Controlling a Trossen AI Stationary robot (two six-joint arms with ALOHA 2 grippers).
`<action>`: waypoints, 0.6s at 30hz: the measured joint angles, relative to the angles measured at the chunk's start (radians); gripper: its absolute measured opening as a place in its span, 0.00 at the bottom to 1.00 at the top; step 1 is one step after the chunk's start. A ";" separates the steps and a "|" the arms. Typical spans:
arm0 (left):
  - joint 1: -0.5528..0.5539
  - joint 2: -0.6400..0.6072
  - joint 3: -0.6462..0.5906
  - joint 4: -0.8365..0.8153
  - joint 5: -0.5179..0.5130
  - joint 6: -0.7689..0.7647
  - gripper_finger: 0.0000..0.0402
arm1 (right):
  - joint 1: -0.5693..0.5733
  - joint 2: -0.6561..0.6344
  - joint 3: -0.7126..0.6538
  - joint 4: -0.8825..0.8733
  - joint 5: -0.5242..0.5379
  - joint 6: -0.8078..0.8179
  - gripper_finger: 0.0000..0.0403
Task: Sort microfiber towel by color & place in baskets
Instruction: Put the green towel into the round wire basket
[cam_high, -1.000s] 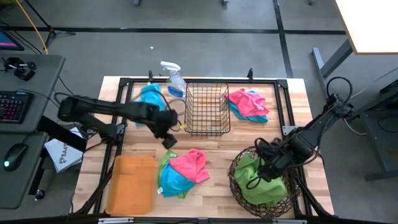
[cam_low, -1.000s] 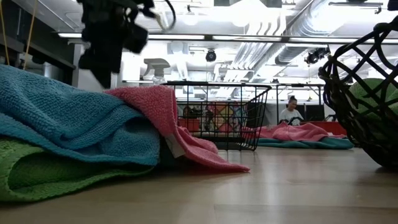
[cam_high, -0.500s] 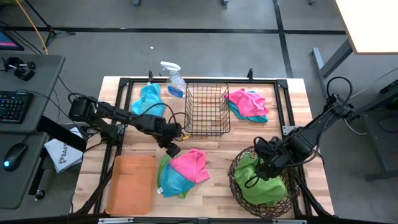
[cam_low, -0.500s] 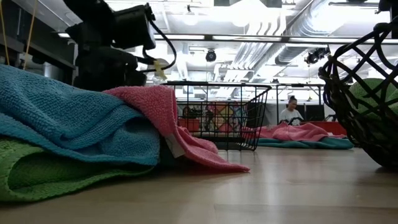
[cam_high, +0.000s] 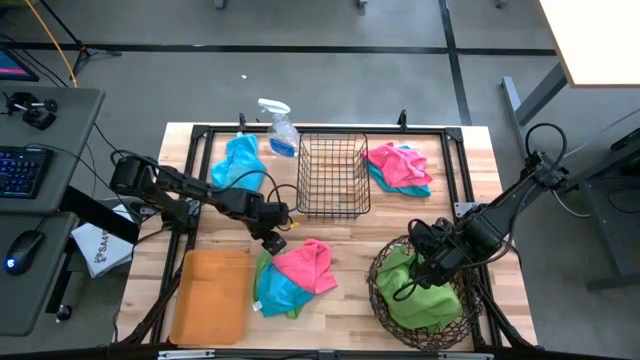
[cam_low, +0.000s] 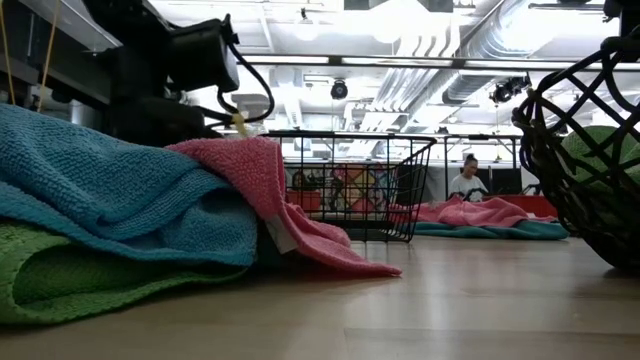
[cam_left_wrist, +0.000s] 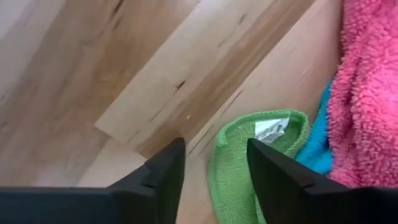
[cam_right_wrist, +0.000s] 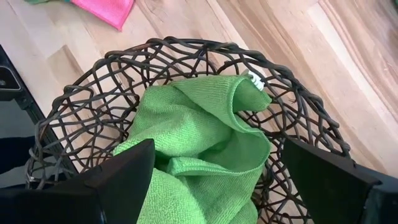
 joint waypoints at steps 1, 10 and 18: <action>-0.007 0.000 0.000 0.002 0.003 0.000 0.34 | 0.000 0.000 0.000 0.000 0.000 0.000 0.87; -0.068 -0.010 0.005 0.036 0.020 0.002 0.02 | 0.000 0.000 0.000 0.000 0.004 0.008 0.87; -0.019 -0.271 0.165 -0.163 0.008 0.044 0.00 | 0.000 0.000 0.000 0.006 0.004 -0.020 0.87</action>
